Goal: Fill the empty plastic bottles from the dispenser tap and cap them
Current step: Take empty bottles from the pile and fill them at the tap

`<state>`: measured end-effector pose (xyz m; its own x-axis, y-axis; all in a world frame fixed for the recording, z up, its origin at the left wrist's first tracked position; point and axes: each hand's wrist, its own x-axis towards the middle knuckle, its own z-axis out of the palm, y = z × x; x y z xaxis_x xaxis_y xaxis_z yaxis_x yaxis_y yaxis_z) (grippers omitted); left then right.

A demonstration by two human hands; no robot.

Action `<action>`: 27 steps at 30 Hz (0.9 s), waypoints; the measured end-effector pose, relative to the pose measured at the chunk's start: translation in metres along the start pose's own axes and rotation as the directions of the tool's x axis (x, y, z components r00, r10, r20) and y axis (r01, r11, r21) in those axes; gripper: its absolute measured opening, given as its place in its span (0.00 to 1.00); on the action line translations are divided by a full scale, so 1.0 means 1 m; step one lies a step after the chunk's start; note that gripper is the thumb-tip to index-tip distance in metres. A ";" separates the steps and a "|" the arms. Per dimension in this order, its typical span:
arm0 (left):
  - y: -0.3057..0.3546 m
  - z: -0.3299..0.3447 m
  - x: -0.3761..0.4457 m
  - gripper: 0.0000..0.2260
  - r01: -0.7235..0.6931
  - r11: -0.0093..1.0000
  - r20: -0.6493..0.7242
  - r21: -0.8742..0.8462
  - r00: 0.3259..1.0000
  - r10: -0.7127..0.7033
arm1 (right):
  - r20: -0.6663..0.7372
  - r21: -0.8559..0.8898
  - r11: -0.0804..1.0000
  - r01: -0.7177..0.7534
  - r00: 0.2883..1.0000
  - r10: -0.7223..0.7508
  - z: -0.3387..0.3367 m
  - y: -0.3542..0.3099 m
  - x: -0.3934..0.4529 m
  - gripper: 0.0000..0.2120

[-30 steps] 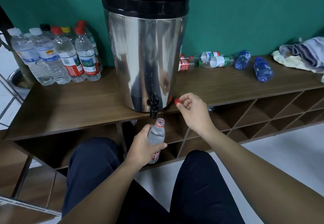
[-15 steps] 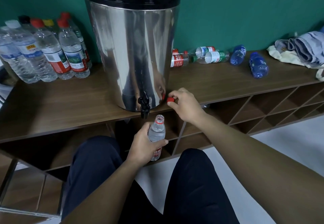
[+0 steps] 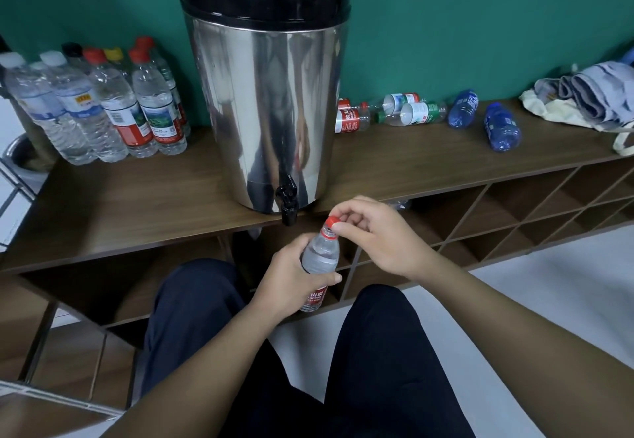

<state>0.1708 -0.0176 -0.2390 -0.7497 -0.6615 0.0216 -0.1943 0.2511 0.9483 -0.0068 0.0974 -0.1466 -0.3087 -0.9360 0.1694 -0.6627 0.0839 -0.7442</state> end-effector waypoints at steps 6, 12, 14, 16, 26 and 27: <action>0.028 -0.013 -0.016 0.30 -0.056 0.998 0.007 -0.012 0.998 0.056 | 0.124 -0.197 0.971 0.134 0.986 -0.111 -0.023 -0.042 -0.005 0.11; 0.057 -0.054 -0.033 0.28 -0.090 0.996 0.021 -0.020 0.996 0.090 | 0.356 -0.336 0.856 0.394 0.894 -0.272 -0.045 -0.098 0.014 0.14; 0.068 -0.070 -0.039 0.27 -0.101 0.995 0.024 -0.019 0.995 0.101 | 0.367 -0.353 0.832 0.427 0.882 -0.297 -0.049 -0.116 0.022 0.13; 0.078 -0.086 -0.045 0.26 -0.112 0.993 0.014 -0.026 0.994 0.113 | 0.366 -0.369 0.819 0.439 0.879 -0.306 -0.049 -0.132 0.031 0.13; 0.086 -0.146 -0.055 0.29 -0.139 0.990 -0.130 -0.040 0.983 0.133 | 0.297 -0.403 0.764 0.504 0.861 -0.412 -0.011 -0.182 0.071 0.14; 0.084 -0.151 -0.055 0.29 -0.138 0.990 -0.137 -0.040 0.982 0.132 | 0.324 -0.392 0.760 0.518 0.851 -0.413 -0.008 -0.186 0.074 0.17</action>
<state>0.2914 -0.0668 -0.1124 -0.6749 -0.7132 0.1894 -0.0636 0.3120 0.9480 0.0881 0.0151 0.0098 0.2322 -0.9419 0.2426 -0.9311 -0.2873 -0.2245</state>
